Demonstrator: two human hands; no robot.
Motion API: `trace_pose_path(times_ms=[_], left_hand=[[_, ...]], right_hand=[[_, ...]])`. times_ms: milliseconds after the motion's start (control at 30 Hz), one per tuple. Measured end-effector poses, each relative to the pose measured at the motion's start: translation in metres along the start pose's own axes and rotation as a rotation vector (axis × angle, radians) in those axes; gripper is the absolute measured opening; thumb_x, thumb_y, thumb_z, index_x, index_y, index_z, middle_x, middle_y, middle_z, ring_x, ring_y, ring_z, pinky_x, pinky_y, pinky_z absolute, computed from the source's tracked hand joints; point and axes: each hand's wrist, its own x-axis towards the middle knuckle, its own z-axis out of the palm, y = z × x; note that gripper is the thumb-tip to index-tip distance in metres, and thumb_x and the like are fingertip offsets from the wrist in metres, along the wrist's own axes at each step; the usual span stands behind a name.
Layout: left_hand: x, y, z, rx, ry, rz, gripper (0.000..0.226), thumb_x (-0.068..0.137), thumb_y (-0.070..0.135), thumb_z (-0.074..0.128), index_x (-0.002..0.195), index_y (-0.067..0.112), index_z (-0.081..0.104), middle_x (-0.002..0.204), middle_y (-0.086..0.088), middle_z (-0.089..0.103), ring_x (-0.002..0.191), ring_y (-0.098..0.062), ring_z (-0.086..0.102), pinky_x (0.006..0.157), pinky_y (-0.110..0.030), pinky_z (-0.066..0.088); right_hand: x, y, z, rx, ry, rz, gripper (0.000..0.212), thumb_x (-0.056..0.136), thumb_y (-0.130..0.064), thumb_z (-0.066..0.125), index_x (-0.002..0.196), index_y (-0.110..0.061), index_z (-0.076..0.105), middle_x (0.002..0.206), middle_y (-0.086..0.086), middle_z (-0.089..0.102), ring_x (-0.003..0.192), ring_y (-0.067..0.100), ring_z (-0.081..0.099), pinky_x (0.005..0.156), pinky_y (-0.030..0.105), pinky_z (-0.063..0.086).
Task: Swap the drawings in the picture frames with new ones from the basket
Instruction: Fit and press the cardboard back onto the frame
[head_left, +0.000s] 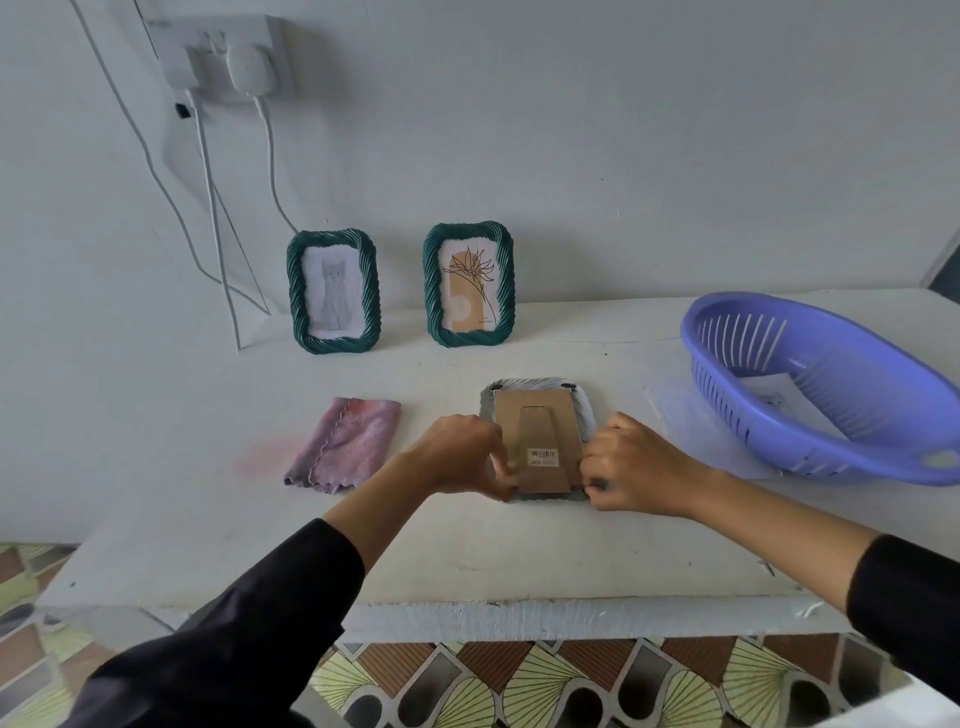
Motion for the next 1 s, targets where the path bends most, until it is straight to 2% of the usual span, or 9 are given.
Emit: trace_pose_path(times_ms=[133, 300, 400, 467, 533, 733, 1000], left_hand=[[0.001, -0.002, 0.001, 0.038, -0.011, 0.01, 0.041, 0.077, 0.055, 0.064, 0.108, 0.029, 0.07, 0.111, 0.008, 0.065, 0.095, -0.014, 0.058, 0.071, -0.025, 0.037], [0.001, -0.004, 0.001, 0.025, -0.022, 0.009, 0.041, 0.076, 0.056, 0.065, 0.107, 0.03, 0.07, 0.113, 0.009, 0.064, 0.098, -0.016, 0.059, 0.083, -0.031, 0.045], [0.001, -0.005, 0.001, 0.017, -0.024, 0.01, 0.039, 0.075, 0.054, 0.066, 0.107, 0.031, 0.07, 0.116, 0.011, 0.064, 0.101, -0.015, 0.058, 0.087, -0.031, 0.045], [0.002, -0.005, 0.001, 0.017, -0.024, 0.013, 0.039, 0.075, 0.054, 0.066, 0.106, 0.032, 0.07, 0.117, 0.011, 0.063, 0.103, -0.015, 0.058, 0.087, -0.03, 0.044], [0.003, -0.005, 0.0, 0.012, -0.027, 0.012, 0.037, 0.075, 0.053, 0.067, 0.105, 0.031, 0.071, 0.117, 0.011, 0.063, 0.103, -0.015, 0.058, 0.086, -0.03, 0.042], [0.003, -0.006, -0.001, -0.037, -0.032, 0.006, 0.033, 0.077, 0.051, 0.067, 0.102, 0.03, 0.073, 0.112, 0.012, 0.067, 0.098, -0.013, 0.061, 0.09, -0.035, 0.047], [0.006, -0.007, 0.0, -0.078, -0.026, -0.033, 0.029, 0.075, 0.049, 0.069, 0.098, 0.032, 0.074, 0.107, 0.012, 0.067, 0.096, -0.014, 0.061, 0.089, -0.034, 0.047]], right_hand=[[-0.001, -0.006, -0.001, 0.082, 0.047, 0.091, 0.021, 0.064, -0.026, 0.047, 0.043, -0.021, 0.05, 0.042, -0.006, 0.049, 0.042, 0.01, 0.046, 0.053, 0.022, 0.035], [0.0, -0.014, -0.003, 0.194, 0.06, 0.191, 0.017, 0.053, -0.017, 0.064, 0.044, -0.019, 0.051, 0.043, -0.006, 0.053, 0.041, 0.011, 0.047, 0.058, 0.023, 0.031], [0.001, -0.015, -0.004, 0.273, 0.032, 0.275, 0.009, 0.064, -0.016, 0.063, 0.055, -0.015, 0.062, 0.057, -0.003, 0.064, 0.055, 0.016, 0.056, 0.069, 0.026, 0.03], [0.002, -0.017, -0.006, 0.288, -0.002, 0.327, 0.012, 0.072, -0.019, 0.058, 0.068, -0.013, 0.067, 0.071, 0.0, 0.068, 0.069, 0.018, 0.059, 0.074, 0.026, 0.027], [0.003, -0.019, -0.008, 0.303, -0.005, 0.371, 0.014, 0.074, -0.02, 0.057, 0.073, -0.012, 0.068, 0.078, 0.0, 0.069, 0.075, 0.018, 0.059, 0.075, 0.025, 0.025], [0.008, -0.024, -0.009, 0.343, -0.052, 0.489, 0.014, 0.075, -0.019, 0.059, 0.076, -0.009, 0.069, 0.081, -0.001, 0.068, 0.07, 0.013, 0.05, 0.075, 0.025, 0.024], [0.011, -0.029, -0.018, 0.416, -0.08, 0.611, 0.011, 0.073, -0.019, 0.064, 0.078, -0.011, 0.07, 0.085, -0.001, 0.069, 0.08, 0.02, 0.06, 0.075, 0.025, 0.026]])
